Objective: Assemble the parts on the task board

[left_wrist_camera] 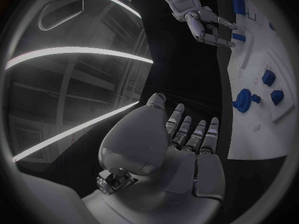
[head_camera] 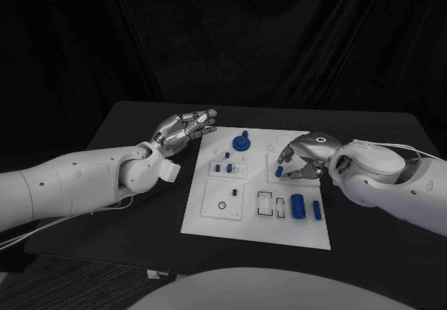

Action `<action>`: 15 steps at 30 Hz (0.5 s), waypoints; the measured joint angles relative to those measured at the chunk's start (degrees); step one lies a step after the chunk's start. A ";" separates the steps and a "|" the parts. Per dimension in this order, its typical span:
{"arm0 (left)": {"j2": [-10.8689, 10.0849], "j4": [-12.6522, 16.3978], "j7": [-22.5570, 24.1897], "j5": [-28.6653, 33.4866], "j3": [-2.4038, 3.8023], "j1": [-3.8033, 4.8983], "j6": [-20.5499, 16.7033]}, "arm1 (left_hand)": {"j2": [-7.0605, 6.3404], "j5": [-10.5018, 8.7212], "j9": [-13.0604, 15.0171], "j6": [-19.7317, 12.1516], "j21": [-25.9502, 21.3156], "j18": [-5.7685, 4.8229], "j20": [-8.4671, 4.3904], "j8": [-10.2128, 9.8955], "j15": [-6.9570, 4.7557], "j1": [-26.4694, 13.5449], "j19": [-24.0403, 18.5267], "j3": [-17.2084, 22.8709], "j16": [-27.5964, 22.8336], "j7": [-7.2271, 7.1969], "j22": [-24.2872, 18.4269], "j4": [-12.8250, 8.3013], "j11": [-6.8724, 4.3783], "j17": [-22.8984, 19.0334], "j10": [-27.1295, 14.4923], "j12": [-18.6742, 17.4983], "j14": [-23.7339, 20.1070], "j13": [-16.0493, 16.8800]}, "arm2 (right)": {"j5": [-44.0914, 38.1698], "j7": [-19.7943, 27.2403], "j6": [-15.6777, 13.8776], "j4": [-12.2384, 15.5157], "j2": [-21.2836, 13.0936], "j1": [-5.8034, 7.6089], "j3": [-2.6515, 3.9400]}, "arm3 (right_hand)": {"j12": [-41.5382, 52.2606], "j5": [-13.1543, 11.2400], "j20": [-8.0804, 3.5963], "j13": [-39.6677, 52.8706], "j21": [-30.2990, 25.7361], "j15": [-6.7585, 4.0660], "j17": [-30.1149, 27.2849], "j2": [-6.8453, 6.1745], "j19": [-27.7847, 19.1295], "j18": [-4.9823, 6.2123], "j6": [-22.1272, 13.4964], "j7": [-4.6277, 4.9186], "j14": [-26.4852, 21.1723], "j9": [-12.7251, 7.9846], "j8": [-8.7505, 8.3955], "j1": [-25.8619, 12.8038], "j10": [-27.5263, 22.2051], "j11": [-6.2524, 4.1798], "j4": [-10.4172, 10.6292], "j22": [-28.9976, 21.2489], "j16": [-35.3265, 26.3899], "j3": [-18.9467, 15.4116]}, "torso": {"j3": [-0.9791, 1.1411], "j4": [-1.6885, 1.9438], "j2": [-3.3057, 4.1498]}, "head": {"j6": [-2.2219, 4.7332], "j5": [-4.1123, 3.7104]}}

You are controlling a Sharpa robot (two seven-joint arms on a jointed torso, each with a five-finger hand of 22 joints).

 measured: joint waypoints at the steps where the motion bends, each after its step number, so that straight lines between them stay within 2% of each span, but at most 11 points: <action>1: 0.00 -0.01 0.00 0.00 0.00 -0.02 0.03 | 0.00 0.00 0.00 0.00 0.00 0.00 0.00 0.00 0.00 0.00 0.00 0.00 0.00 0.00 0.00 0.00 0.00 0.00 0.00 0.00 0.00 0.00 | 0.02 0.04 0.00 -0.11 0.14 -0.14 0.00 | 0.00 0.31 0.00 0.07 0.00 0.00 0.00 0.05 0.00 0.00 0.19 0.19 0.00 -0.07 -0.14 0.56 0.50 -0.11 -0.22 0.00 0.00 0.22 | 0.00 0.00 0.00 | 0.00 0.02; 5: 0.00 -0.04 0.00 0.00 0.00 -0.09 0.15 | 0.00 0.00 0.00 0.00 0.00 0.00 0.00 0.00 0.16 0.00 0.00 0.00 0.00 0.00 0.00 0.00 0.00 0.00 0.00 0.00 -0.16 0.00 | 0.06 0.29 -0.07 -0.74 0.78 -0.62 0.00 | 0.00 2.64 0.00 0.15 0.00 0.00 -0.01 0.50 0.00 0.00 0.49 0.92 0.00 -0.13 -0.14 1.89 1.66 -0.32 -1.26 0.00 0.00 0.60 | 0.00 0.01 -0.01 | 0.00 0.19; 8: 0.00 -0.05 0.00 0.00 0.00 -0.13 0.20 | 0.00 0.00 0.00 0.00 0.00 0.00 0.00 0.00 0.21 0.00 0.00 0.32 0.00 0.00 0.00 0.00 0.20 0.00 0.20 0.00 -0.21 0.04 | 0.08 0.49 -0.19 -1.14 1.19 -0.85 0.00 | -0.73 8.51 0.00 0.15 0.00 0.00 -0.04 0.95 0.00 0.00 -0.16 1.57 0.00 -0.41 -1.04 4.34 2.68 -0.31 -3.04 -0.01 0.01 2.07 | 0.00 0.01 -0.01 | 0.00 0.34; 9: 0.00 -0.05 0.00 0.00 0.00 -0.14 0.23 | 0.00 0.00 0.00 0.00 0.00 0.00 0.00 0.00 0.21 0.00 0.00 0.33 0.00 0.00 0.00 0.00 0.21 0.00 0.20 0.00 -0.21 0.05 | 0.09 0.58 -0.27 -1.33 1.36 -0.92 0.00 | -0.89 9.65 0.00 0.13 0.00 0.00 0.00 1.01 0.00 0.00 -0.47 1.88 0.00 -0.54 -1.35 4.72 2.68 -0.31 -3.51 0.00 0.20 2.55 | 0.00 0.01 -0.01 | 0.00 0.34; 11: 0.00 -0.05 0.00 0.00 0.00 -0.15 0.26 | 0.00 0.00 -0.01 0.00 0.00 0.00 0.00 0.00 0.21 0.00 0.00 0.32 0.00 0.00 -0.01 0.00 0.21 0.00 0.20 0.00 -0.21 0.05 | 0.10 0.73 -0.43 -1.59 1.57 -1.00 0.00 | -1.25 10.77 0.00 0.07 0.00 0.00 0.13 1.17 0.00 0.00 -0.56 1.97 0.00 -0.59 -1.42 4.99 2.79 -0.20 -4.12 -0.01 0.25 3.15 | 0.00 0.02 -0.01 | 0.00 0.38; 15: -0.02 -0.06 0.00 0.00 0.00 -0.18 0.34 | 0.00 0.00 0.00 0.05 0.00 0.00 0.00 0.23 0.21 0.00 0.00 0.32 0.00 -0.01 -0.07 0.00 0.46 0.00 0.06 0.21 -0.21 0.06 | 0.13 1.08 -0.77 -1.98 1.95 -1.07 0.00 | -1.33 10.99 0.00 0.05 0.00 0.00 0.15 0.93 0.00 0.00 -0.73 2.14 0.00 -0.59 -1.42 5.23 3.40 -0.33 -4.66 -0.01 0.24 3.72 | 0.00 0.02 -0.01 | 0.00 0.40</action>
